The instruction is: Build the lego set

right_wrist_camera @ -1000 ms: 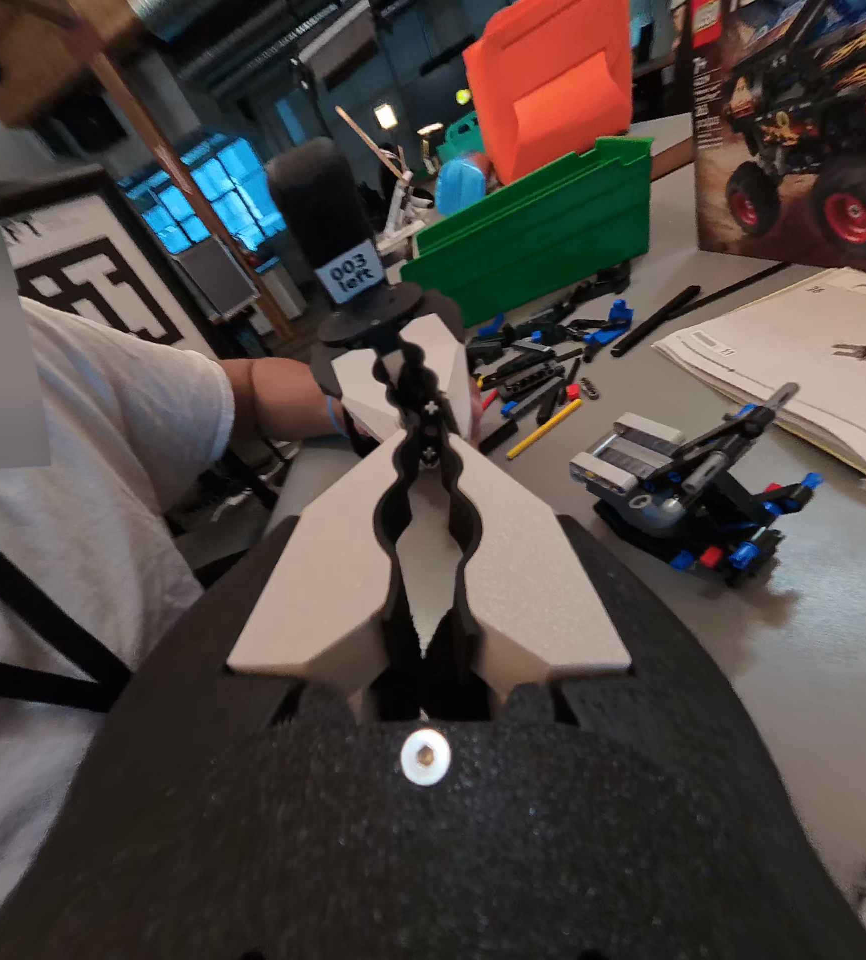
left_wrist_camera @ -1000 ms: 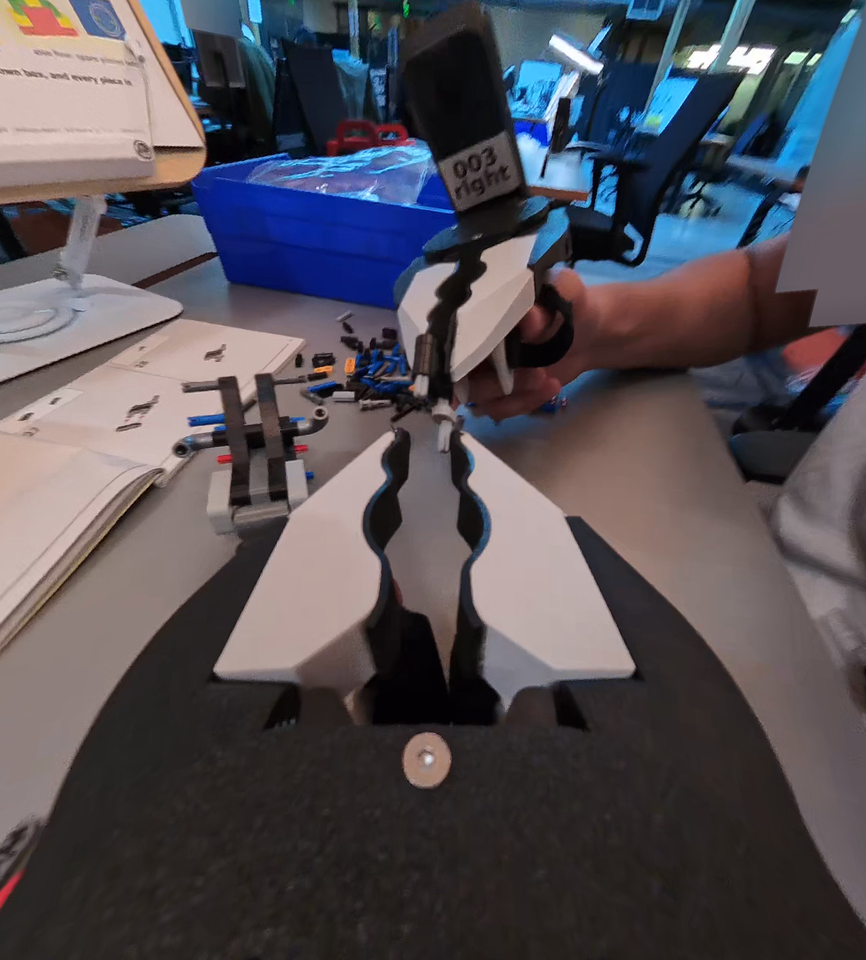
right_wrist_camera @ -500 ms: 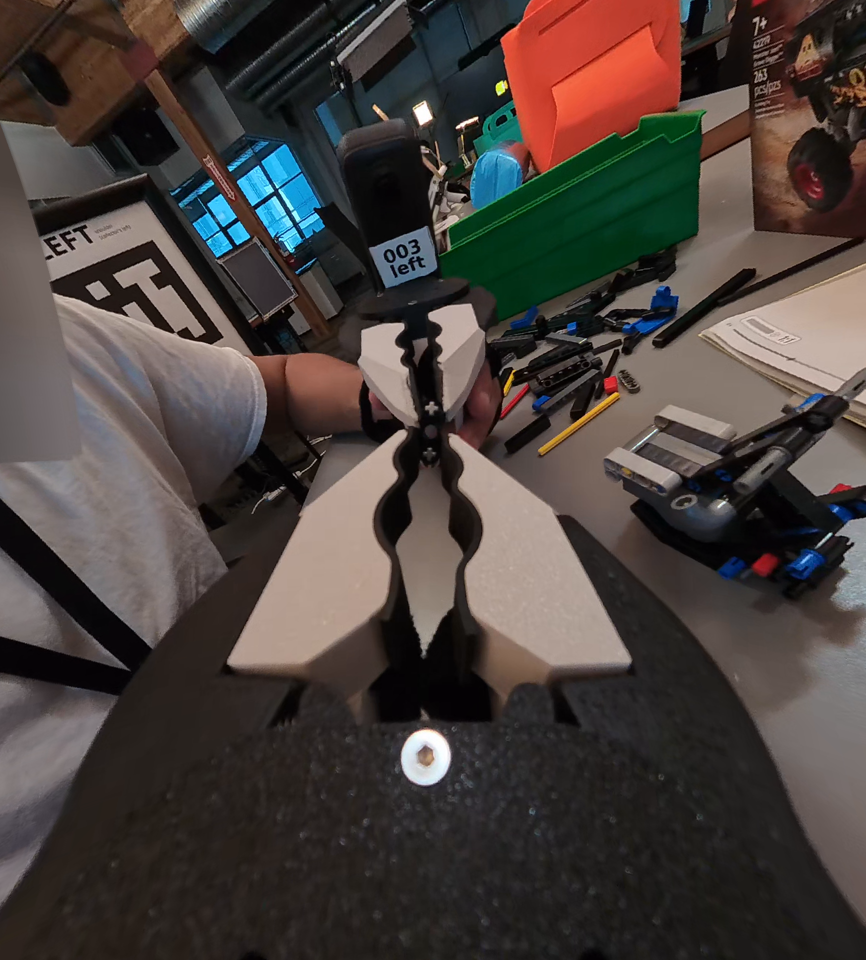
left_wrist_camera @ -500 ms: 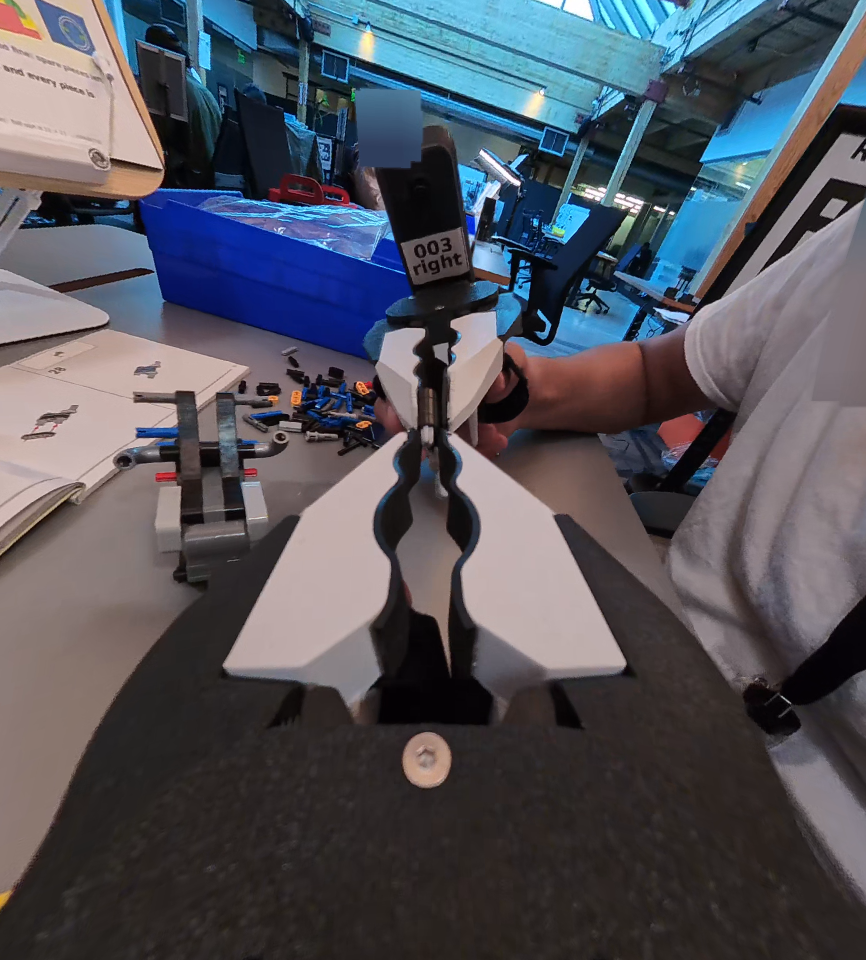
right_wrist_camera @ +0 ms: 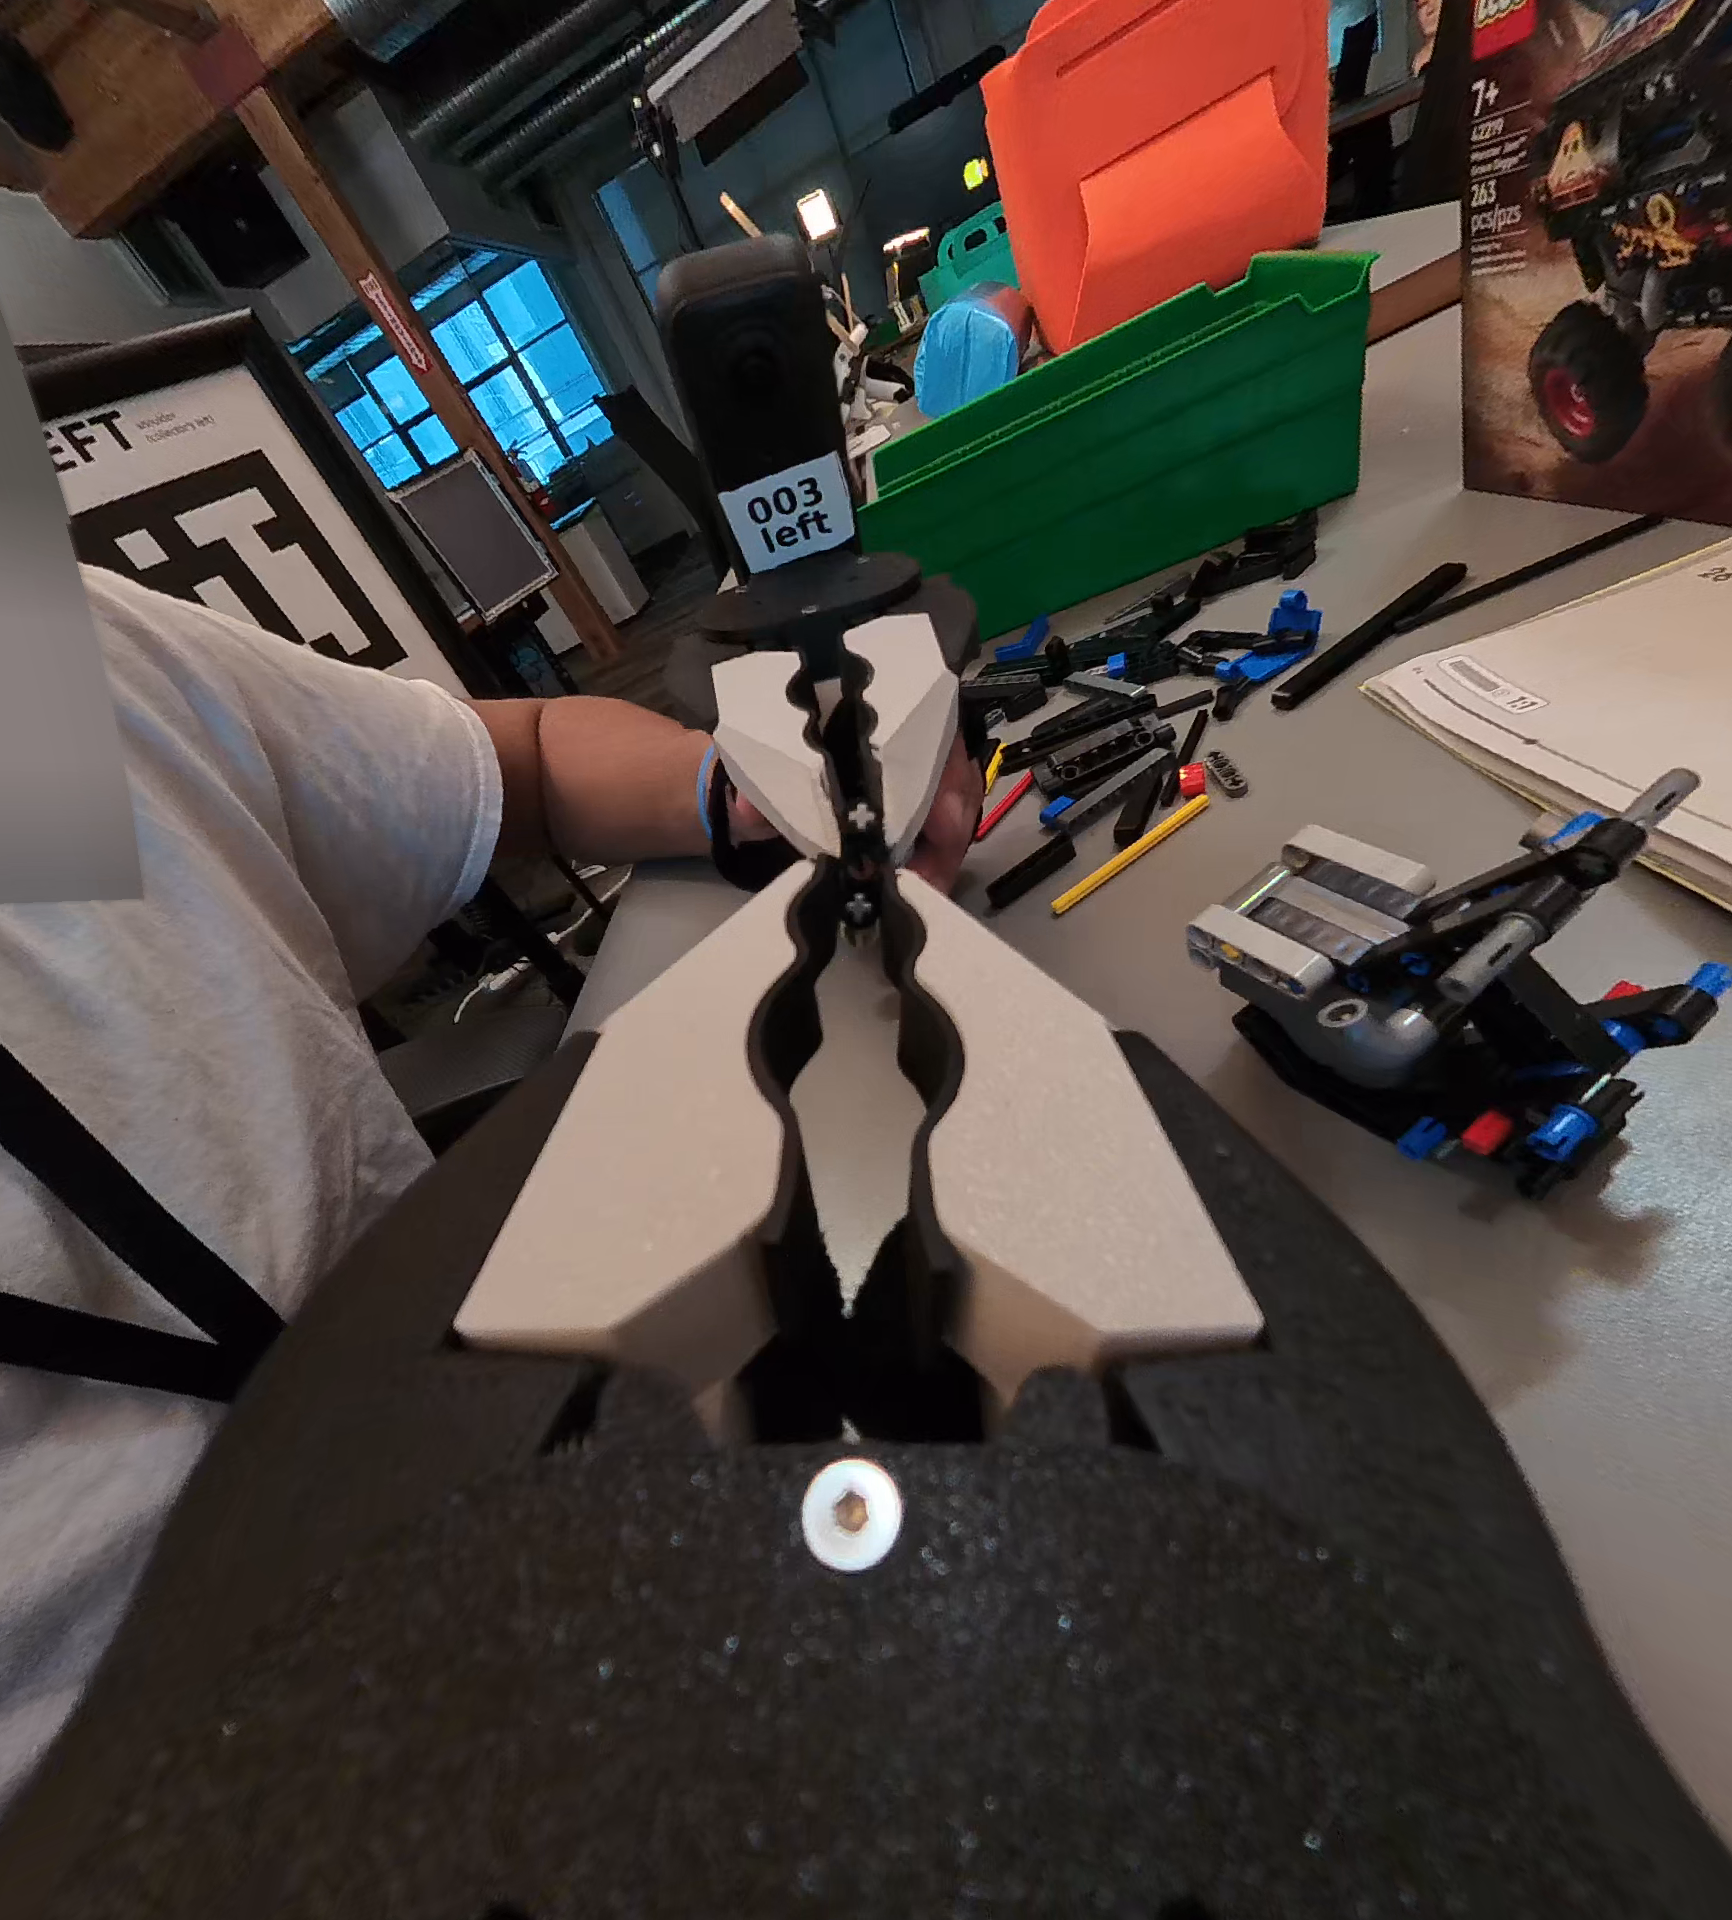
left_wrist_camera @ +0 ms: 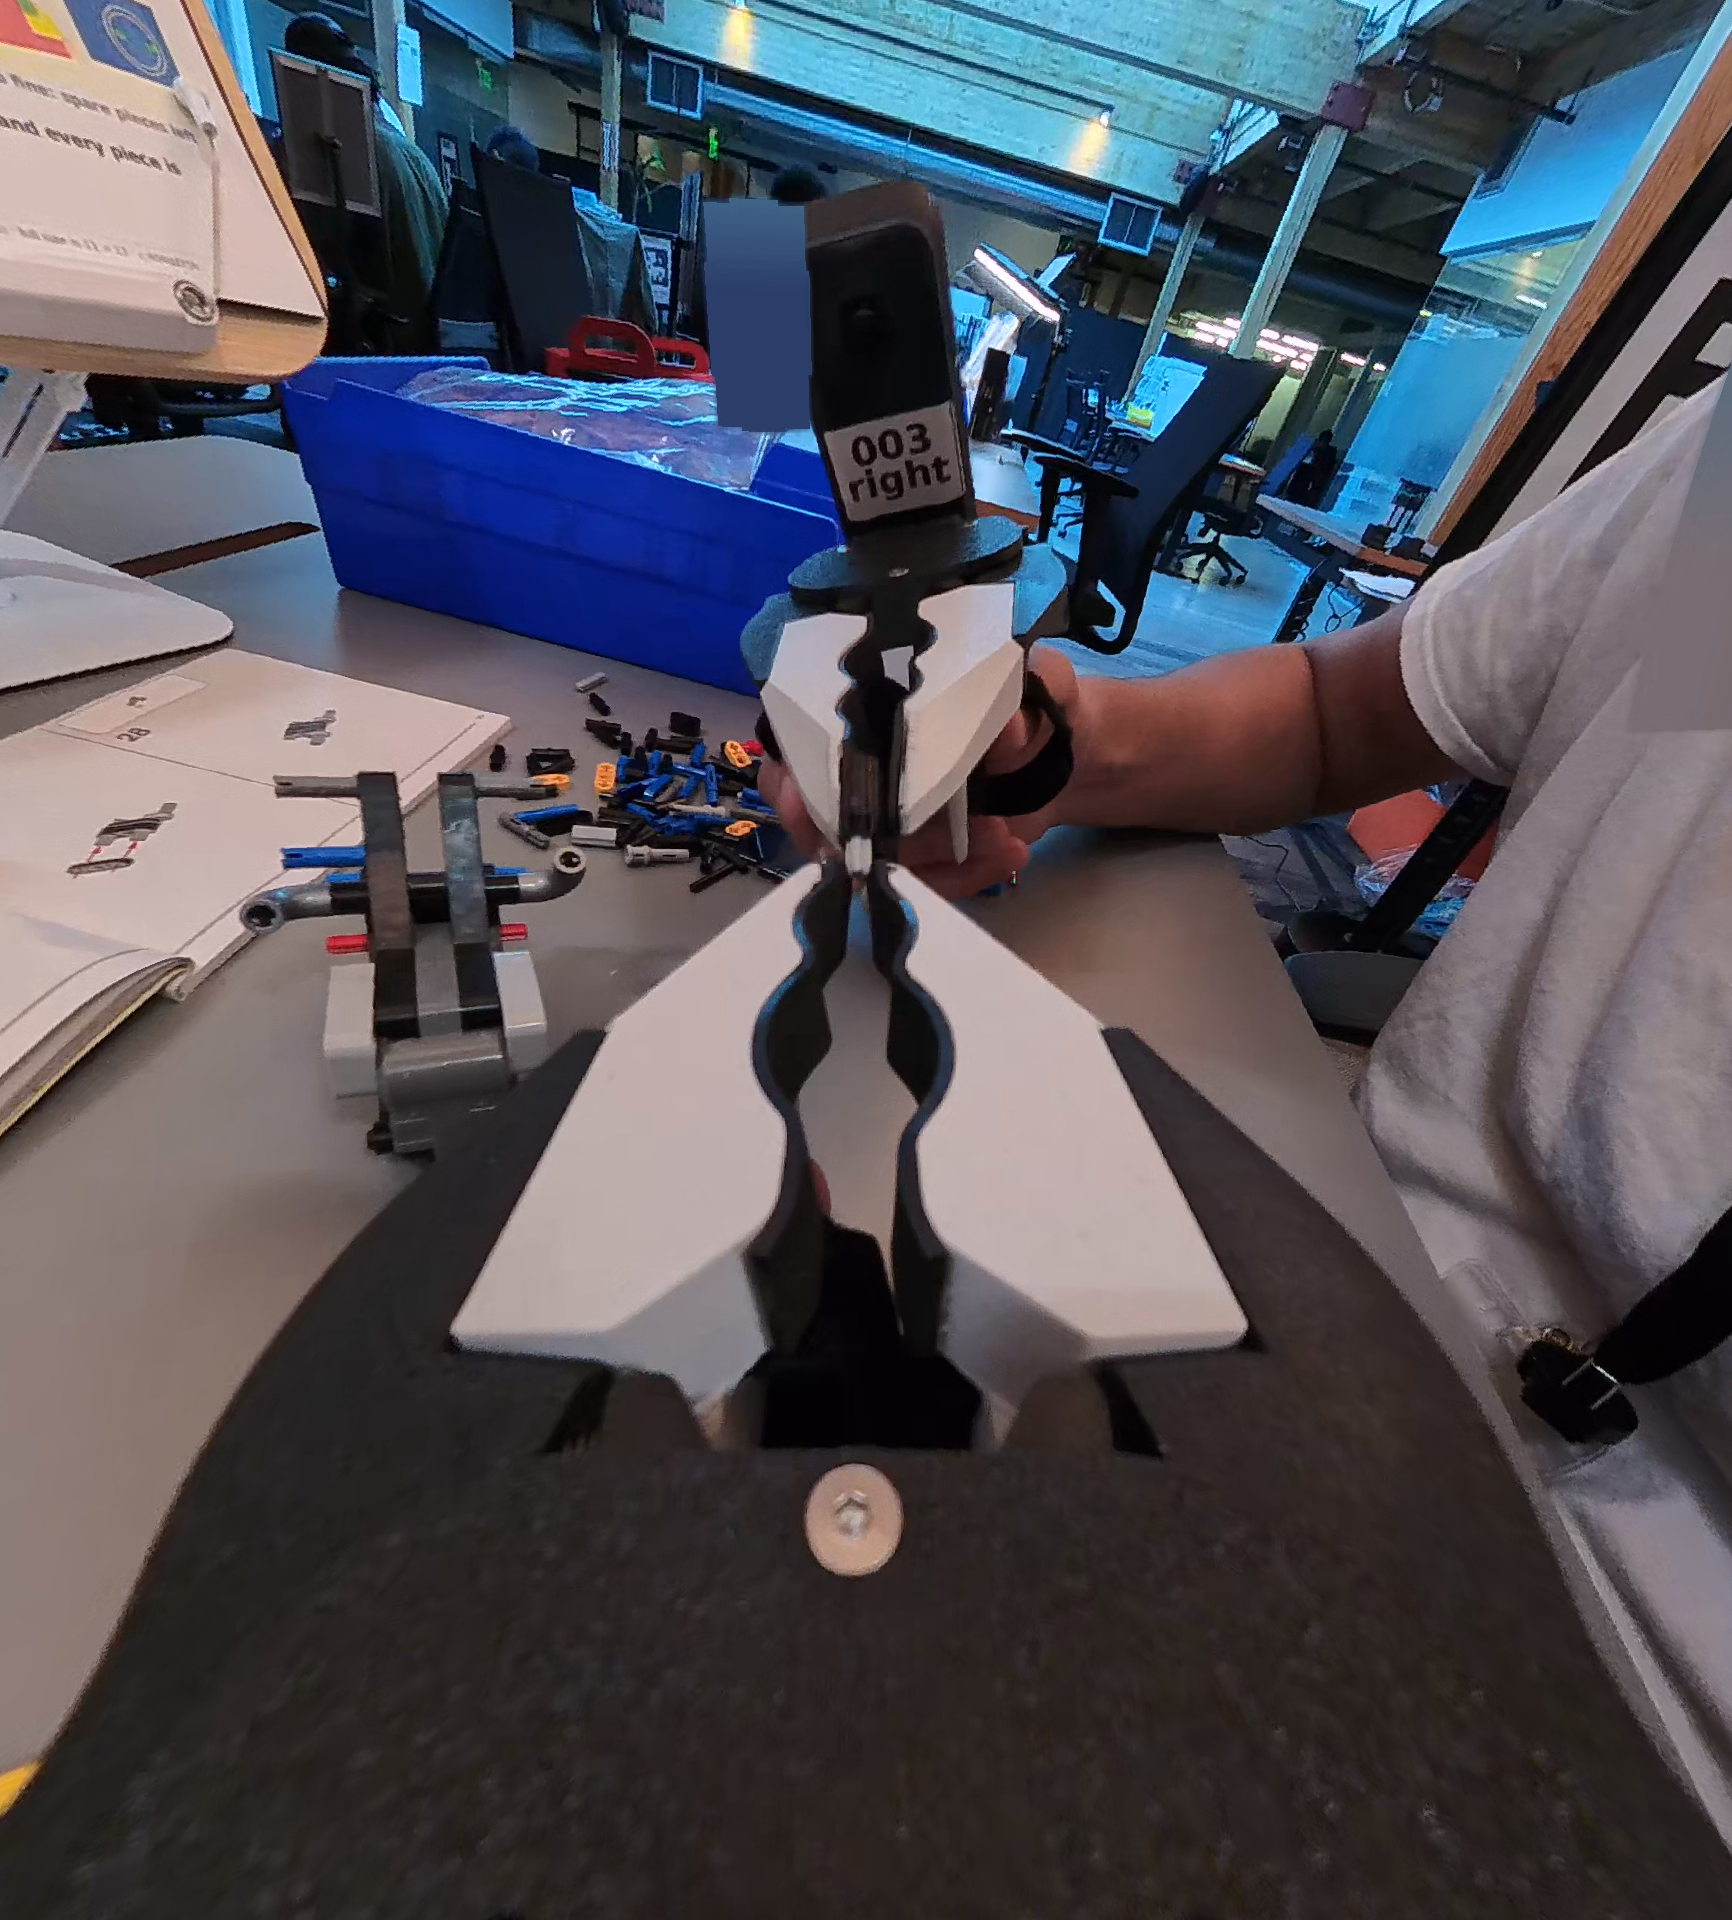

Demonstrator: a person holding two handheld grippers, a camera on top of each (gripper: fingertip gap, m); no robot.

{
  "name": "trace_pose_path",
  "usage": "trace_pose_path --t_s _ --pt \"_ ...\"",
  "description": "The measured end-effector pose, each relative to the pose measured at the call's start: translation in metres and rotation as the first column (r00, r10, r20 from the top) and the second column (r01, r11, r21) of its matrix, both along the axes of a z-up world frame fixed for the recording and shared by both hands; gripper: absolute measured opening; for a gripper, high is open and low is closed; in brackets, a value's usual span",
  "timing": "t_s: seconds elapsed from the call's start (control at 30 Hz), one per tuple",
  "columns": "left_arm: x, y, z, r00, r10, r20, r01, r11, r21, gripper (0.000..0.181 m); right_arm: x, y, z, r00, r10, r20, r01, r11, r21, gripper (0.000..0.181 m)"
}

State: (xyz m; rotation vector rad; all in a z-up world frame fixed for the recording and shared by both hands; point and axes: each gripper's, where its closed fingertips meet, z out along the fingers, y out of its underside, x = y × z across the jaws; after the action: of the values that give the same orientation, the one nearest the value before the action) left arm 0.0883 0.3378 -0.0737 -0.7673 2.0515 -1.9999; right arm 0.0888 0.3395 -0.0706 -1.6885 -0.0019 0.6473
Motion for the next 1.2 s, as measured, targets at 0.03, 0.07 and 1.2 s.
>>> trace_pose_path --t_s 0.03,0.07,1.2 --pt "0.000 0.000 0.000 1.000 -0.003 0.000 0.003 1.000 0.005 0.001 0.000 0.000 0.001 1.000 0.002 -0.011 -0.002 1.000 0.002 0.007" --pt "-0.001 -0.001 -0.001 1.000 -0.008 0.001 0.008 1.000 0.006 0.001 0.000 -0.001 0.001 1.000 0.008 -0.025 -0.008 1.000 0.002 0.007" --pt "-0.004 -0.006 -0.011 1.000 -0.010 0.020 0.007 0.994 0.106 0.001 0.000 0.000 0.003 0.991 -0.060 0.115 0.056 0.998 0.037 0.007"
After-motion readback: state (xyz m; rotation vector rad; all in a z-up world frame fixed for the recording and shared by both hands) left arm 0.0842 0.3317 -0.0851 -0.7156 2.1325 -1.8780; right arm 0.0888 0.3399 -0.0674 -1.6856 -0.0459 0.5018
